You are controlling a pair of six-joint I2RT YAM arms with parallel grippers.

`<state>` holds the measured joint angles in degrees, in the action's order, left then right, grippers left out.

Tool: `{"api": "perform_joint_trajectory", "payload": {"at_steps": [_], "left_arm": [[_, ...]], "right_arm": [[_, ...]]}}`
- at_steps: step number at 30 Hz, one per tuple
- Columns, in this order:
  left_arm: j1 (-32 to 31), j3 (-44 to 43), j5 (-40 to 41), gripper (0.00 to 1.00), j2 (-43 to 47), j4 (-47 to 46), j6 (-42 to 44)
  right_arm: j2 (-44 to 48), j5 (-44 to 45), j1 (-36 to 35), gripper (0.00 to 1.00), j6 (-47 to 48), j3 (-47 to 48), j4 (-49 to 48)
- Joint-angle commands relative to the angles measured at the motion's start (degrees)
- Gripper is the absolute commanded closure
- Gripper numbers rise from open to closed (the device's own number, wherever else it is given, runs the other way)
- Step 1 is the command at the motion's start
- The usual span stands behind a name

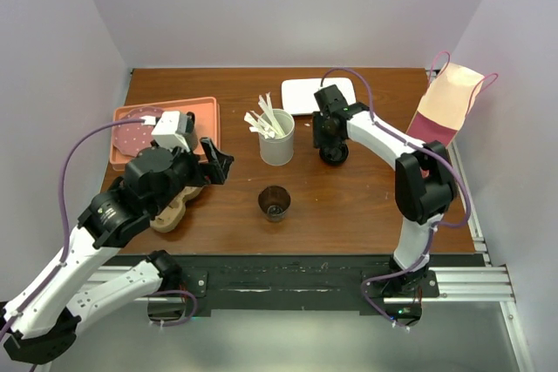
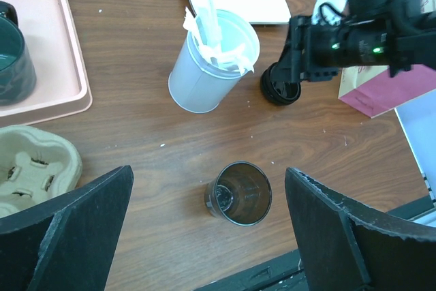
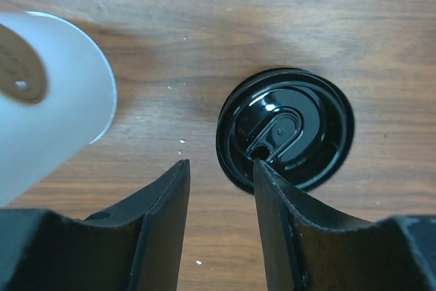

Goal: Pack the takeout coffee

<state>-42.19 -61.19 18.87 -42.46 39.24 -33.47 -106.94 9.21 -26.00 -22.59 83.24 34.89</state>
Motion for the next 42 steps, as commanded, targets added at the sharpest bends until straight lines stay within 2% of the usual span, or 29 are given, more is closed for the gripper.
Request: {"api": "perform_joint_trajectory", "payload": {"at_steps": [1,6,14,18,22,32,37,38,40,41,42], "left_arm": [[-0.3,-1.7,2.3,0.02,1.6,1.8,-1.1],[-0.2,-1.2,2.4,0.02,2.6,2.3,-1.7],[-0.2,-2.2,3.0,0.02,2.4,2.8,-1.2],[-0.2,-2.4,2.7,0.03,2.0,2.8,-0.9],[-0.3,-3.1,2.0,0.02,1.9,2.8,0.1],[-0.2,-3.4,-4.3,0.03,1.2,0.0,0.6],[-0.2,-6.7,-10.4,0.07,-2.2,0.0,-0.8],[-0.3,-6.8,-11.3,0.07,-2.8,-1.1,-0.8],[-0.2,-7.3,-13.9,0.1,-3.1,-2.8,-0.8],[-0.2,-7.3,-14.5,0.1,-3.1,-3.4,-0.9],[-0.2,-7.1,-16.2,0.11,-3.0,-4.2,-0.9]], "right_arm": [[-0.8,0.6,0.5,0.54,2.7,4.5,0.8],[-4.3,-0.8,0.7,0.6,3.1,5.1,0.9],[-6.7,-0.5,0.7,0.61,1.9,6.8,3.2],[-6.3,-0.4,0.7,0.78,1.9,6.9,3.3],[-4.0,-0.2,0.6,0.86,2.0,7.5,4.9],[4.9,-2.2,0.6,0.88,2.4,8.4,10.7],[16.1,-17.3,0.6,0.9,4.7,7.4,11.2],[18.5,-24.9,0.7,0.91,4.7,6.7,10.2],[25.1,-34.2,0.5,0.91,3.1,3.5,3.9],[27.1,-43.2,0.5,0.91,1.7,2.5,1.4],[29.0,-48.3,0.3,0.9,-2.6,1.1,-5.0]]}}
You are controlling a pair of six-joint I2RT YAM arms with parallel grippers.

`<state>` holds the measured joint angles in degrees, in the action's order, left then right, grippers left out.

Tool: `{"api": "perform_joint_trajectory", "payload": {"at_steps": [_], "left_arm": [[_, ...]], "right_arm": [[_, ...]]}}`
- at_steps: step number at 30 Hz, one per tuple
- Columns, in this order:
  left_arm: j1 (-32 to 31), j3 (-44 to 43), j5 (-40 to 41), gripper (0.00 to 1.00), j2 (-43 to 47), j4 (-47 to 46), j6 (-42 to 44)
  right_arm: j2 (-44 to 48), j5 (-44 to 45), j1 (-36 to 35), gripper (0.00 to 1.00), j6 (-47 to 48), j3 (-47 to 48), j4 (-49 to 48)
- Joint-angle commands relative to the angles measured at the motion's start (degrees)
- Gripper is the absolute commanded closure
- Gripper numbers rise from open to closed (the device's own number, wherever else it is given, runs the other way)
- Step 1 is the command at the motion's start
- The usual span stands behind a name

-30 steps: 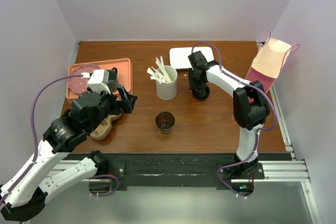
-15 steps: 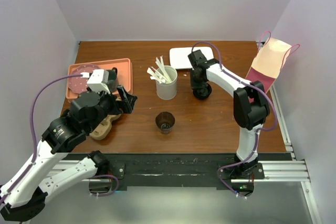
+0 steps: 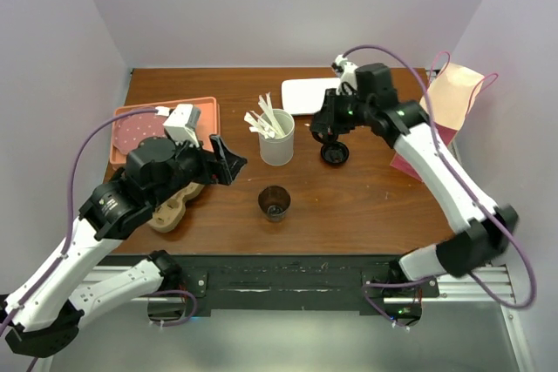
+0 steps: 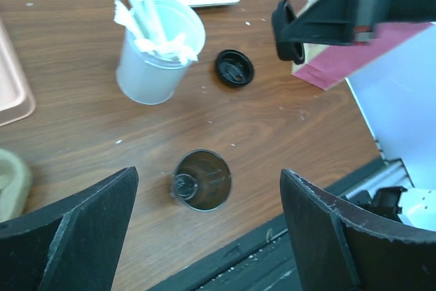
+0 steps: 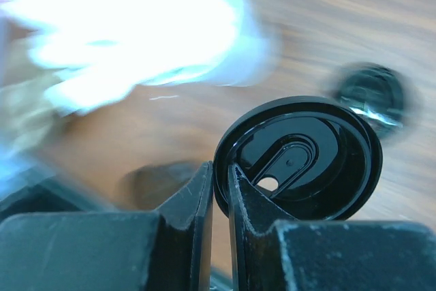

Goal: Pack the takeout coffee

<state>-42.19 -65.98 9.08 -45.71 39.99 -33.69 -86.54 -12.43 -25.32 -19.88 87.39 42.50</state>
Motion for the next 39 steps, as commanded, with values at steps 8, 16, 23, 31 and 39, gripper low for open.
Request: {"api": "perform_joint_trajectory", "payload": {"at_steps": [8,16,23,31,39], "left_arm": [[-0.3,4.1,-15.8,0.1,4.2,-22.7,6.0],[-0.3,13.9,-25.3,0.09,5.9,-39.1,20.8],[-0.3,12.1,-29.5,0.07,3.3,-35.5,30.5],[-0.3,9.7,-37.9,0.05,3.6,-31.9,42.7],[-0.3,9.5,-52.3,0.1,1.3,-34.8,41.6]], "right_arm": [[20.5,-42.8,-2.0,0.92,-36.8,-15.5,-48.6],[22.0,-46.5,-4.6,0.9,-49.9,-20.7,-63.2],[21.8,-50.1,-8.0,0.9,-56.6,-23.5,-71.9],[24.2,-58.7,-9.7,0.92,-46.4,-23.9,-57.1],[23.2,-60.7,-11.3,0.92,-38.7,-21.4,-46.5]]}}
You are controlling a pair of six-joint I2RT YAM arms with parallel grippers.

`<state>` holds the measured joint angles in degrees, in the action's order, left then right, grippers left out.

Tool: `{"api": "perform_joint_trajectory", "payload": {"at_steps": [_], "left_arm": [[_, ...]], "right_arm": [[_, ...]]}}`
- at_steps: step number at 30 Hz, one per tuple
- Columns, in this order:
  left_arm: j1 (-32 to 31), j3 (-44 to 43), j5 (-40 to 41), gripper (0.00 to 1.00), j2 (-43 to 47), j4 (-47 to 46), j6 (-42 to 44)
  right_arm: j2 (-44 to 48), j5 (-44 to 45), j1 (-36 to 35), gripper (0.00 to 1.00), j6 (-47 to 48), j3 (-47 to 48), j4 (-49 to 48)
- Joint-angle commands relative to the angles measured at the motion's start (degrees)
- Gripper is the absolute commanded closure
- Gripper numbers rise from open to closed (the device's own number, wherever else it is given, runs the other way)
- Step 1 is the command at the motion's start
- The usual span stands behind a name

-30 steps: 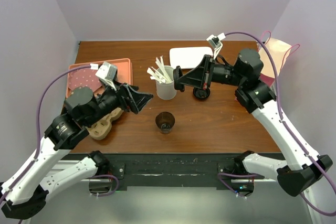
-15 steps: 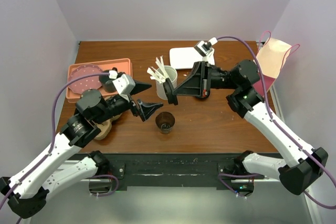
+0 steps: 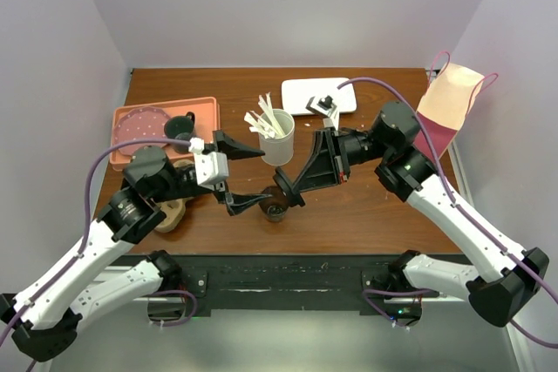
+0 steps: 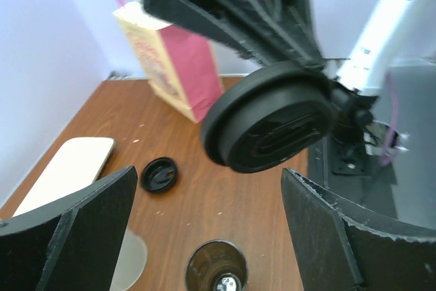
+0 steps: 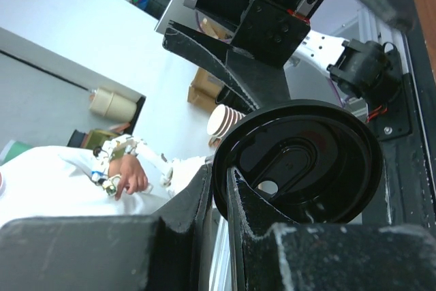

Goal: Pack the takeout coffee

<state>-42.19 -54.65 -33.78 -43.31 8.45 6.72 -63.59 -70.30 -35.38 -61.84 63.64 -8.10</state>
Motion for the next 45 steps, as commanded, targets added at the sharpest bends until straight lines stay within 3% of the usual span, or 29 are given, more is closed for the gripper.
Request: {"api": "perform_joint_trajectory", "payload": {"at_steps": [1,12,15,22,26,34,38,43,45], "left_arm": [[-0.3,-1.9,-10.2,0.1,-1.4,-4.7,1.1],[-0.2,-3.3,-18.6,0.18,-7.2,-6.4,2.9],[-0.3,-3.0,-20.2,0.25,-7.8,-6.9,3.0],[-0.3,-3.3,-26.0,0.57,-9.1,-5.8,2.5],[-0.2,-3.1,-26.4,0.64,-8.8,-4.2,2.7],[-0.3,-0.2,-20.2,0.78,-5.4,-6.6,-3.0],[-0.3,3.1,-16.0,0.78,-3.2,-9.7,-9.4],[-0.2,5.2,-9.9,0.76,-0.9,-10.7,-19.3],[-0.2,5.3,-8.3,0.81,-1.2,-10.2,-21.8]], "right_arm": [[0.0,-3.1,-1.8,0.92,3.4,2.4,4.1],[-1.6,-4.3,-4.2,0.9,4.4,3.6,6.7],[-2.0,-4.4,-4.6,0.9,6.2,4.6,9.5],[-2.6,-4.7,-4.6,0.89,7.1,4.1,10.8],[-3.1,-4.9,-4.6,0.84,8.0,4.6,11.5],[-5.0,-0.2,-4.4,0.55,12.0,6.4,16.2],[-5.8,5.6,-2.8,0.33,12.4,10.8,17.1],[-5.5,19.4,3.5,0.25,12.4,17.0,19.6],[-5.3,23.8,3.5,0.23,15.1,18.6,21.3]]}}
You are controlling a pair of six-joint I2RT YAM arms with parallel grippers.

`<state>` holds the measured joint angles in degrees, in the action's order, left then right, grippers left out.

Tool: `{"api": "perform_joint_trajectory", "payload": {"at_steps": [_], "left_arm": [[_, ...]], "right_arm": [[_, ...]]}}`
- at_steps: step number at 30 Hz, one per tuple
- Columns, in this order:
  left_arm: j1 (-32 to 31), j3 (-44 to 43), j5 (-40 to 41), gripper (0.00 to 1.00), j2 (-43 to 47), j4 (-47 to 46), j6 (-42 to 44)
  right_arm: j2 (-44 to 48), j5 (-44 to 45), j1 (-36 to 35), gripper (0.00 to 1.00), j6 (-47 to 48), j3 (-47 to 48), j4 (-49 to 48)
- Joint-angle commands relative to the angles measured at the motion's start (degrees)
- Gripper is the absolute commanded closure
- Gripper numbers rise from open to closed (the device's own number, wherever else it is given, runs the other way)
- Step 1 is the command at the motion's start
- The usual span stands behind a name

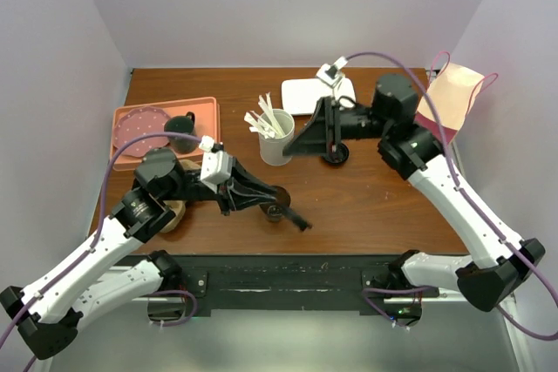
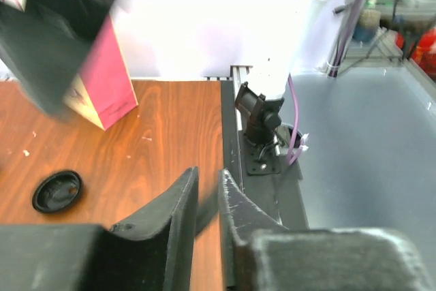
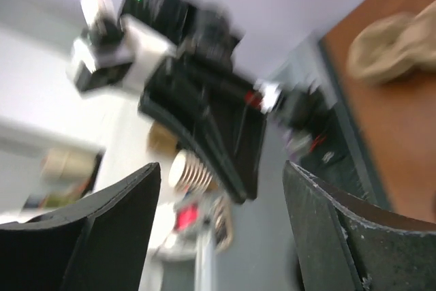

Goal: Pack the takeout coffee

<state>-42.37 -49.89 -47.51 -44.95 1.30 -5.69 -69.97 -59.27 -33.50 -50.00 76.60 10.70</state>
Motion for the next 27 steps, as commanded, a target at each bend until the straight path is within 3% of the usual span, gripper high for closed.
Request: {"api": "perform_joint_trajectory", "payload": {"at_steps": [1,3,4,5,7,8,11,13,14,16,17,20,27], "left_arm": [[0.0,0.8,5.8,0.84,0.5,-3.2,-10.7],[0.0,1.7,6.0,0.87,0.0,-4.1,-13.9],[0.0,2.2,7.1,0.87,-0.2,-4.0,-14.5],[0.0,2.8,11.2,0.86,-0.5,-1.8,-15.0],[0.0,2.9,17.3,0.78,-0.9,2.8,-14.8],[0.0,2.9,25.1,0.72,-1.5,6.7,-16.7],[-0.1,1.3,30.9,0.68,-3.8,12.9,-16.8],[-0.1,0.5,36.9,0.59,-4.4,16.2,-18.9],[0.0,0.3,45.7,0.57,-4.7,20.0,-24.0],[-0.1,-1.5,52.9,0.56,-5.5,25.0,-29.3],[-0.1,-2.0,60.2,0.56,-6.3,31.1,-36.3],[0.0,-3.4,64.7,0.55,-7.0,37.8,-42.6],[0.0,-4.0,68.2,0.52,-6.4,37.7,-42.5]], "right_arm": [[1.2,14.9,1.6,0.23,4.7,5.8,3.6],[2.5,18.0,1.6,0.25,6.6,4.5,6.2],[2.8,24.6,1.7,0.25,10.8,4.8,11.4],[4.2,26.6,1.4,0.25,12.9,4.6,13.4],[5.9,33.5,1.5,0.25,16.1,2.7,20.1],[6.7,40.7,1.5,0.25,17.1,2.2,23.1],[6.9,50.2,1.2,0.29,19.4,-0.5,33.7],[7.9,50.6,1.2,0.3,18.3,-4.8,36.1],[8.6,50.7,0.8,0.31,17.2,-6.2,36.2],[11.5,49.7,0.2,0.32,14.5,-10.6,34.1],[12.5,48.8,-0.4,0.34,13.8,-11.9,33.1],[15.0,45.8,-4.3,0.37,12.7,-16.3,30.4],[16.4,48.4,-16.5,0.37,11.9,-21.5,28.1]]}}
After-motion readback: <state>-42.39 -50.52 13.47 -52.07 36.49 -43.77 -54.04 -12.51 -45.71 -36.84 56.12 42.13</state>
